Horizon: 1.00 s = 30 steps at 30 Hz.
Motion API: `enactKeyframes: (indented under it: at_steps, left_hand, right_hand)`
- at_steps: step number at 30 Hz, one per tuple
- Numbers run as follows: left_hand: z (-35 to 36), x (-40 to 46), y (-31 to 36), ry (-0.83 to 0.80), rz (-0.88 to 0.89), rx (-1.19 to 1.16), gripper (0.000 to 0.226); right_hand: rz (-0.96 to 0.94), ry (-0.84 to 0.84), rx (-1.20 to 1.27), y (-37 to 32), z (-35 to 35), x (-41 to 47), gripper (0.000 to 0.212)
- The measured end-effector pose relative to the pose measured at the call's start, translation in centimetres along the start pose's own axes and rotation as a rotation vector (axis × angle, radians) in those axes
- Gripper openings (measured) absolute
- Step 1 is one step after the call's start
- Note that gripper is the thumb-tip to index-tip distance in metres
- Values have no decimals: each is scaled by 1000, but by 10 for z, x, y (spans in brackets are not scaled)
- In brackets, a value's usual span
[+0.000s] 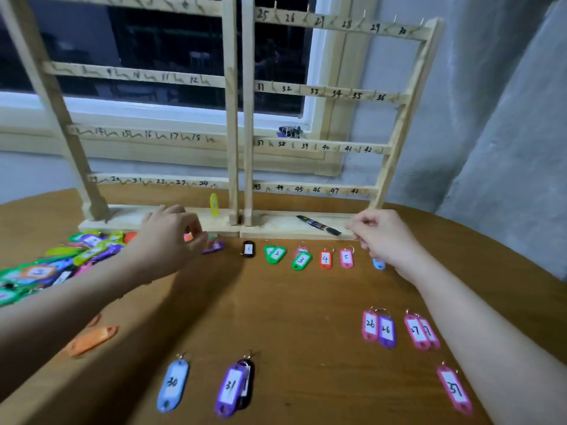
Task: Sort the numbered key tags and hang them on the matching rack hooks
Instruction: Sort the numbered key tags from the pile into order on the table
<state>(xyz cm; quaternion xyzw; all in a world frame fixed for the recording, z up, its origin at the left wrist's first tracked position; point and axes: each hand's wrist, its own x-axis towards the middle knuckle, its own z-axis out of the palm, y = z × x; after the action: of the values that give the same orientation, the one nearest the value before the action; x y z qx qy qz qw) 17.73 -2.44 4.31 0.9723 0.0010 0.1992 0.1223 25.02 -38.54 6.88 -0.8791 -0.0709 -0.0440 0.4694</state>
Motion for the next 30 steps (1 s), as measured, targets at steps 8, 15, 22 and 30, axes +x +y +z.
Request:
enactKeyframes:
  at_steps: [8, 15, 22, 30]
  left_hand:
    - [-18, -58, -90, -60, -164, -43, 18]
    - [-15, -65, -101, 16, -147, -41, 32]
    - [-10, -61, -103, 14, -123, -14, 23]
    - [-8, -55, -105, 1, -176, 123, 32]
  right_hand:
    - [-133, -249, -76, -77, 105, -20, 16]
    - [-206, -358, -279, -97, 189, -16, 17]
    - [-286, -216, -526, -104, 239, -1, 23]
    - [-302, -170, -497, -107, 244, 1, 8]
